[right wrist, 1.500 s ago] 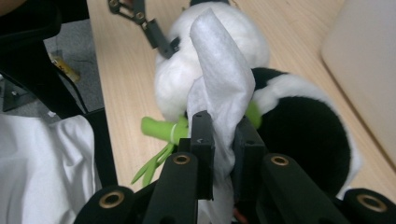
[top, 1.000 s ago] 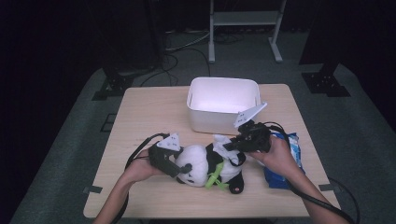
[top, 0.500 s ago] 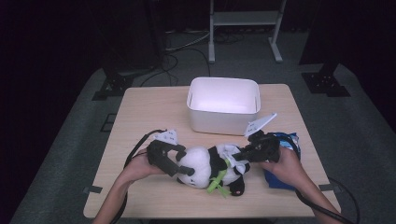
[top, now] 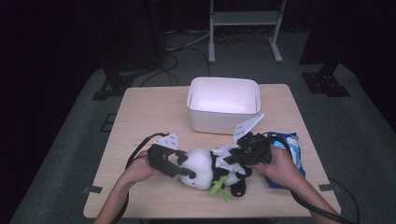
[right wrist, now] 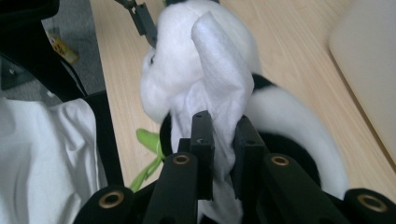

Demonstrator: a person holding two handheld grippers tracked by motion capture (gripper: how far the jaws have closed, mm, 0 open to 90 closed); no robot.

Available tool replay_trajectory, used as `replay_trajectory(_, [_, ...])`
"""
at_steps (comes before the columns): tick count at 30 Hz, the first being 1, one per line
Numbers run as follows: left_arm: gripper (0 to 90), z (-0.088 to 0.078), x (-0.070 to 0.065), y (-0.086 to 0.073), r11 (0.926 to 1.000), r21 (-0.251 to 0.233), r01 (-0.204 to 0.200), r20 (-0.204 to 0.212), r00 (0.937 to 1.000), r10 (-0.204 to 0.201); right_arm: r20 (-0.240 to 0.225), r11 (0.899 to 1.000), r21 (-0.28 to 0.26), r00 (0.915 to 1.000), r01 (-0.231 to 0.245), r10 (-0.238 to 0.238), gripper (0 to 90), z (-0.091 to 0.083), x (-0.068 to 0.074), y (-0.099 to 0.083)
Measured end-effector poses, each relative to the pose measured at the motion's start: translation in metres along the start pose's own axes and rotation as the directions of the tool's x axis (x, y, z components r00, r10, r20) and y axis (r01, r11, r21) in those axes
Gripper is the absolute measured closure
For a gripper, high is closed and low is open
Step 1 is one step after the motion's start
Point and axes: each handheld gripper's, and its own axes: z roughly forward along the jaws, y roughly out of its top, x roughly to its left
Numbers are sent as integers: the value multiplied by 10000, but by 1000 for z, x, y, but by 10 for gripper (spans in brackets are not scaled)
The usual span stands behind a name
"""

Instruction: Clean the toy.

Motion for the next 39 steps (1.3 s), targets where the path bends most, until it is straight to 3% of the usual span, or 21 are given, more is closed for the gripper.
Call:
replay_trajectory(6, [336, 1, 0, 0, 9999, -105, -48, -31, 10000, 48, -154, 9998, 184, 9999, 52, -49, 804, 17, -3, 16])
replay_trajectory(9, [337, 2, -2, 2, 9996, -226, -180, -40, 9998, 179, -244, 9994, 139, 9992, 308, -305, 805, 25, -4, 24])
replay_trajectory(13, [338, 3, -3, 2, 9996, -76, -276, -99, 9996, 275, -387, 9990, 141, 9983, 432, -426, 805, 39, -2, 37])
replay_trajectory(17, [340, 2, -2, -1, 9996, -228, -194, -54, 9998, 193, -411, 9990, 179, 9983, 412, -404, 805, 38, -4, 39])
replay_trajectory(26, [335, 2, -1, -2, 9997, -201, -113, -13, 9999, 113, 173, 10000, -58, 9998, -80, 81, 805, 4, -13, 14])
replay_trajectory(39, [323, 3, 0, -2, 9994, -357, -2, 41, 10000, 4, 356, 9945, -216, 9940, -1028, 1035, 804, -29, -15, -36])
